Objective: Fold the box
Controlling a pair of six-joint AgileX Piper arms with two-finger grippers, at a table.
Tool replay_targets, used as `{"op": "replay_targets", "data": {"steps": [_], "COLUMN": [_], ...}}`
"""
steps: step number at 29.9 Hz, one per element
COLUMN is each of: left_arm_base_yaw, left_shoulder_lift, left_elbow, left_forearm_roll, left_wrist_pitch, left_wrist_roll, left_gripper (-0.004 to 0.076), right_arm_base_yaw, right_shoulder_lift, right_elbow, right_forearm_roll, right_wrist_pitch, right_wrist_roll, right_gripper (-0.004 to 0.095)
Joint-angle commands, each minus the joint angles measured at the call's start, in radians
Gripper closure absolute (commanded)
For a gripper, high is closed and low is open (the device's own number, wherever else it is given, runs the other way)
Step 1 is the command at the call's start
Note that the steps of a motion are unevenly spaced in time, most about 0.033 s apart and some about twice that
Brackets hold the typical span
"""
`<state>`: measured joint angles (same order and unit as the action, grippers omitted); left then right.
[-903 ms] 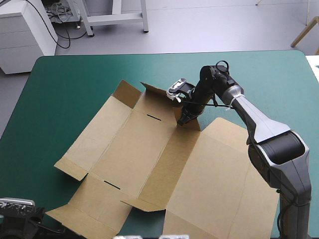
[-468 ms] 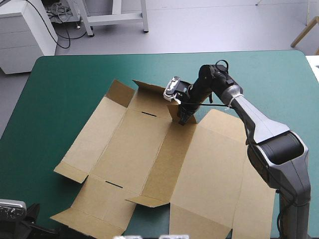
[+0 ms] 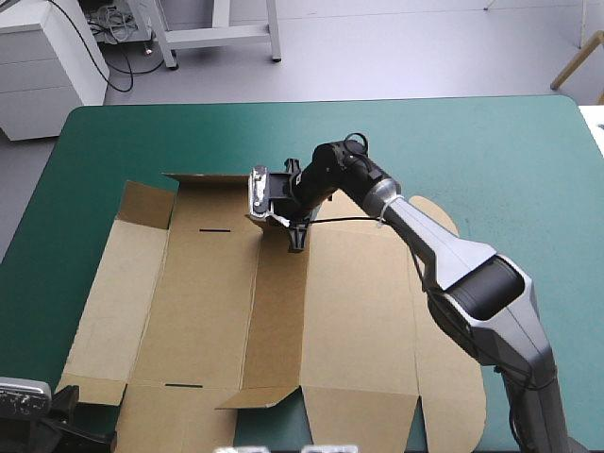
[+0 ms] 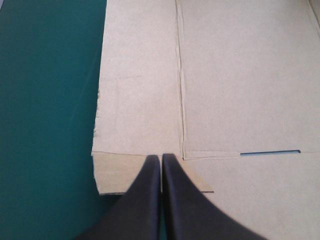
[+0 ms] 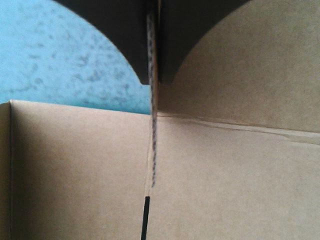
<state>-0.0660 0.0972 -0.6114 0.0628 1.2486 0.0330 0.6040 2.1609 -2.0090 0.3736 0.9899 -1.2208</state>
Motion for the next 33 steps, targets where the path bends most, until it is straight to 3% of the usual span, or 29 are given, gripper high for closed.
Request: {"op": "replay_targets", "data": {"steps": [1, 13, 28, 30, 33], "left_arm_base_yaw": [0.001, 0.001, 0.001, 0.001, 0.001], "left_shoulder_lift": [0.015, 0.015, 0.015, 0.015, 0.015], "left_elbow": [-0.029, -0.029, -0.029, -0.029, -0.029], "left_forearm_roll": [-0.006, -0.006, -0.006, -0.006, -0.006], "left_wrist_pitch": [-0.014, -0.014, -0.014, -0.014, -0.014], "left_wrist_roll": [-0.002, -0.002, -0.002, -0.002, -0.002], "left_gripper": [0.0734, 0.0734, 0.0734, 0.0734, 0.0734], "right_arm_base_yaw": [0.020, 0.051, 0.051, 0.051, 0.051], "right_shoulder_lift": [-0.028, 0.002, 0.009, 0.001, -0.011], "right_elbow": [-0.056, -0.068, -0.068, -0.068, -0.068], "right_forearm_roll": [0.035, 0.114, 0.107, 0.092, 0.036], "right_wrist_pitch": [-0.035, -0.087, -0.121, -0.124, -0.133], "right_wrist_roll": [-0.041, -0.222, -0.238, -0.198, -0.105], "right_gripper": [0.0928, 0.0928, 0.0917, 0.0861, 0.0680]}}
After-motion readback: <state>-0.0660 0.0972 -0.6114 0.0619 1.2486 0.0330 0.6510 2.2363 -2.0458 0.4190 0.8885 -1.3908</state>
